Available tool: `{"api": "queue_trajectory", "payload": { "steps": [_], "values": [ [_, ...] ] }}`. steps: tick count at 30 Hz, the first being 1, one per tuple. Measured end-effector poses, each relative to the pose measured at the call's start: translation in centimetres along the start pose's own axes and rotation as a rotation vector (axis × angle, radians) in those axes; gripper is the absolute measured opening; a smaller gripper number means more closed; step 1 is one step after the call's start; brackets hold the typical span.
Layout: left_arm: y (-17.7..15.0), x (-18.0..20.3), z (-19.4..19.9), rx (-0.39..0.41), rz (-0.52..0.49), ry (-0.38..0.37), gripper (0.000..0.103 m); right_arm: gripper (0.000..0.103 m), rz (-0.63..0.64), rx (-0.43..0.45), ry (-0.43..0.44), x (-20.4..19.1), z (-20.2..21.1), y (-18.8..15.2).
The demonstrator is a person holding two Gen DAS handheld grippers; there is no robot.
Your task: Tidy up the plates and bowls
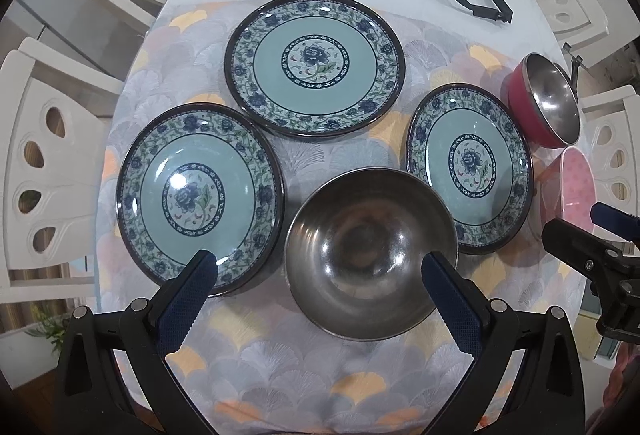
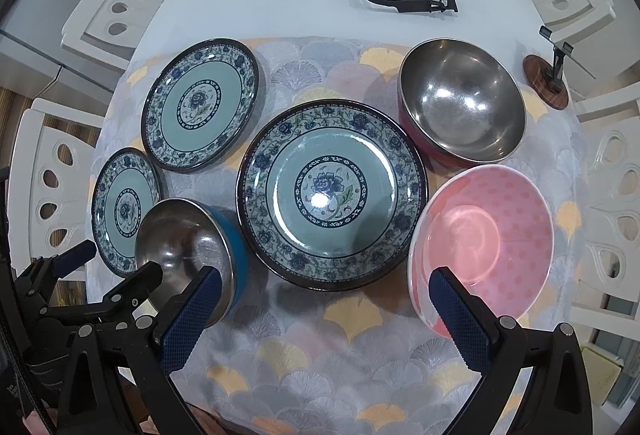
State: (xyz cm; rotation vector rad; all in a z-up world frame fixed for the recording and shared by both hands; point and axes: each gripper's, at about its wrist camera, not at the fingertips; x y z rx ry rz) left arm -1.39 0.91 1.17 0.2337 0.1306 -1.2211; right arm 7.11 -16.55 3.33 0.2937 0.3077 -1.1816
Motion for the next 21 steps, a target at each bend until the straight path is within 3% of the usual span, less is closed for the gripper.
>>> {"api": "queue_trajectory", "payload": {
  "steps": [8, 14, 21],
  "values": [
    [-0.8, -2.4, -0.1, 0.001, 0.055, 0.001, 0.102, 0.103, 0.029, 0.0, 0.006, -1.4, -0.1, -0.4],
    [-1.5, -7.4, -1.0, -0.006, 0.151, 0.023, 0.102, 0.103, 0.082, 0.012, 0.009, -3.1, -0.1, 0.4],
    [-2.0, -12.9, -4.0, -0.048, 0.25, 0.046, 0.102, 0.103, 0.142, 0.002, 0.098, -6.3, -1.8, 2.5]
  ]
}}
Point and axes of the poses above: each gripper's, at about its wrist camera, not at the fingertips, and z roughly against the way its jaws point, x to its right, y to its top, and after that the axes turned 15 degrees about y, right-handed
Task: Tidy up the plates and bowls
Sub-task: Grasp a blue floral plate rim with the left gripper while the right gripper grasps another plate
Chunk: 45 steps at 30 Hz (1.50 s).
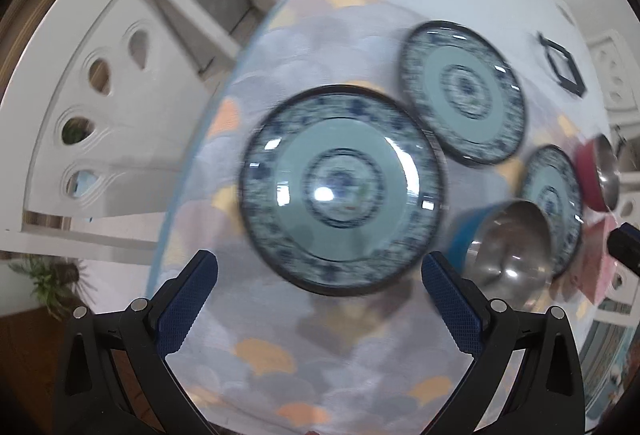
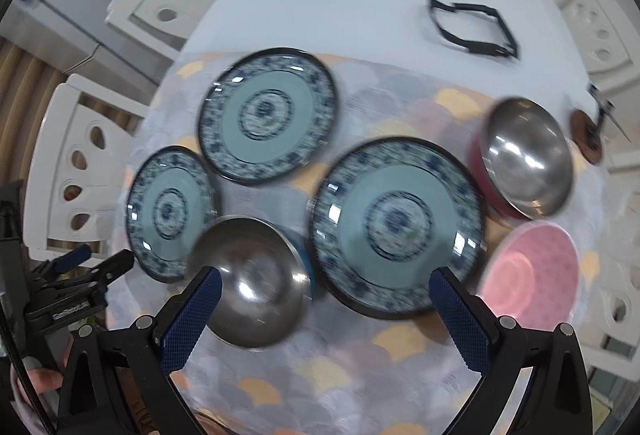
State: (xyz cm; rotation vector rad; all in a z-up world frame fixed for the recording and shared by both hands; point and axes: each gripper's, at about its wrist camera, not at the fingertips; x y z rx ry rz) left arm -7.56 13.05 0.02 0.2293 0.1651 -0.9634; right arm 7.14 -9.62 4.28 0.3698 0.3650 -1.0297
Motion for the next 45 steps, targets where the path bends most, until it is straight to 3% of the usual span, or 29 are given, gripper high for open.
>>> {"api": "queue_trajectory", "payload": {
  "steps": [5, 14, 22, 31, 45],
  "values": [
    [0.7, -1.7, -2.7, -0.041, 0.038, -0.001, 0.102, 0.103, 0.024, -0.034, 0.084, -3.1, -2.8, 2.4],
    [1.1, -2.3, -7.0, -0.094, 0.034, -0.048, 0.102, 0.103, 0.115, -0.191, 0.08, -8.5, -11.3, 5.9],
    [0.9, -2.1, -10.2, -0.126, 0.007, -0.076, 0.102, 0.103, -0.014, -0.316, 0.159, -8.7, -17.9, 6.0],
    [1.2, -0.9, -10.6, -0.088, -0.036, -0.063, 0.103, 0.103, -0.087, -0.321, 0.136, -7.6, -21.1, 6.7],
    [0.9, -1.5, -11.0, -0.069, -0.029, -0.054, 0.103, 0.103, -0.144, -0.254, 0.167, -6.2, -20.6, 6.7]
  ]
}}
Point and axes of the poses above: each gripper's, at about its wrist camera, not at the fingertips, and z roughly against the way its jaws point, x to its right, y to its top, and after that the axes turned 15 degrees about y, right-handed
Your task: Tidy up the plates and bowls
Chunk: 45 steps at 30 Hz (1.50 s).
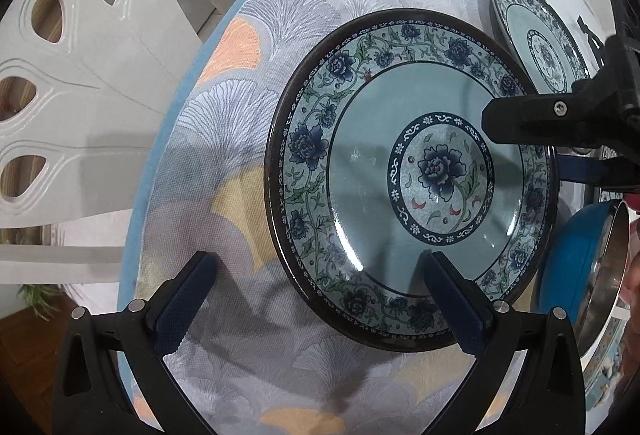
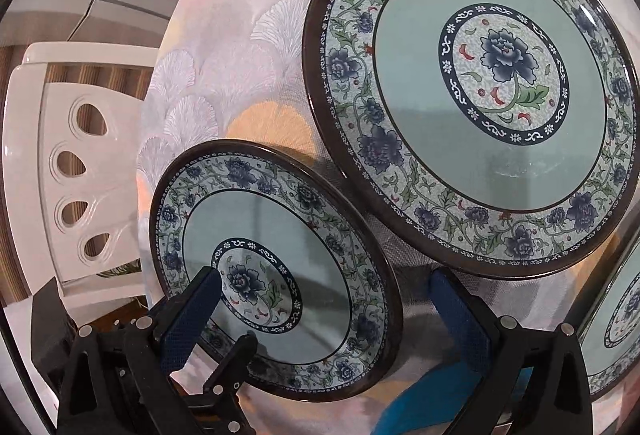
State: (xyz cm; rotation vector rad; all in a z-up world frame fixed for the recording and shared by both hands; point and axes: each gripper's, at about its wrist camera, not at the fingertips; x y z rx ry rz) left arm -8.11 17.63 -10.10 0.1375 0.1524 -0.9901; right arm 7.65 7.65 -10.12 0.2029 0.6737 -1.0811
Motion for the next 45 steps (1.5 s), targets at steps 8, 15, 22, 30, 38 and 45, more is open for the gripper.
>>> {"api": "queue_trajectory", "payload": {
  "steps": [8, 15, 22, 30, 38, 45],
  "values": [
    [0.4, 3.1, 1.9, 0.139, -0.105, -0.003, 0.085, 0.063, 0.038, 0.051, -0.076, -0.6, 1.4, -0.6],
    [0.8, 1.7, 2.8, 0.173, -0.113, -0.041, 0.074, 0.06, 0.058, 0.053, -0.039, -0.7, 1.9, -1.1],
    [1.1, 0.8, 4.6, 0.254, -0.122, -0.008, 0.073, 0.06, 0.081, 0.056, -0.003, -2.6, 1.6, -2.5],
    [-0.7, 0.2, 7.6, 0.299, -0.102, -0.023, 0.073, 0.06, 0.119, 0.098, 0.017, -4.5, 3.7, -5.2],
    [-3.8, 0.1, 10.3, 0.33, -0.059, -0.011, 0.073, 0.06, 0.165, 0.123, 0.054, -5.0, 5.9, -9.2],
    [-8.7, 0.9, 11.8, 0.324, -0.043, -0.011, 0.073, 0.06, 0.185, 0.145, 0.078, -4.3, 7.5, -14.2]
  ]
}}
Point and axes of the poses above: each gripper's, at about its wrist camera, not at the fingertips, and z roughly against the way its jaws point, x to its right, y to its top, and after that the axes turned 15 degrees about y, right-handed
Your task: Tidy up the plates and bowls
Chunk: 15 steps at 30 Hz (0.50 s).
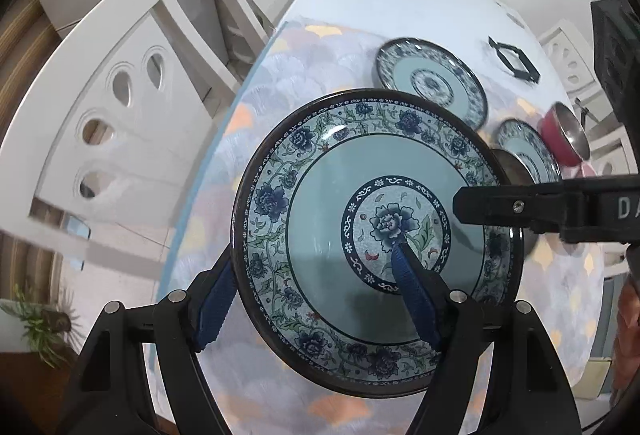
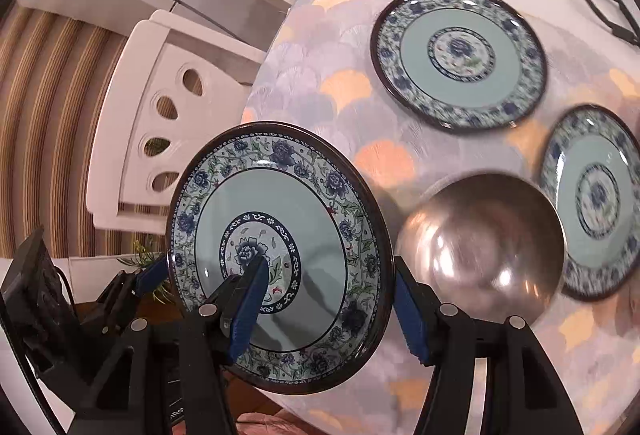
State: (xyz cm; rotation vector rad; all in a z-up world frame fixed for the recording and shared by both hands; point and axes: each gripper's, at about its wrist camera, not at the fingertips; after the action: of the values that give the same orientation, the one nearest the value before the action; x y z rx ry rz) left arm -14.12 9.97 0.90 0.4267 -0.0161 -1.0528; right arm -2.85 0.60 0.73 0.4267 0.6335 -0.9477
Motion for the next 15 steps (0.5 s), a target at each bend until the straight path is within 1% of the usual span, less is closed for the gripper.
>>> {"api": "queue_trajectory", "payload": {
  "steps": [7, 15],
  "values": [
    [-3.4, 1.5, 2.2, 0.003, -0.002, -0.01, 0.073, 0.06, -0.003, 0.02, 0.011, 0.2, 1.7, -4.5],
    [-5.8, 3.0, 3.4, -0.002, -0.02, -0.022, 0.073, 0.06, -0.01, 0.03, 0.012, 1.1, 2.9, -8.2]
  ]
}}
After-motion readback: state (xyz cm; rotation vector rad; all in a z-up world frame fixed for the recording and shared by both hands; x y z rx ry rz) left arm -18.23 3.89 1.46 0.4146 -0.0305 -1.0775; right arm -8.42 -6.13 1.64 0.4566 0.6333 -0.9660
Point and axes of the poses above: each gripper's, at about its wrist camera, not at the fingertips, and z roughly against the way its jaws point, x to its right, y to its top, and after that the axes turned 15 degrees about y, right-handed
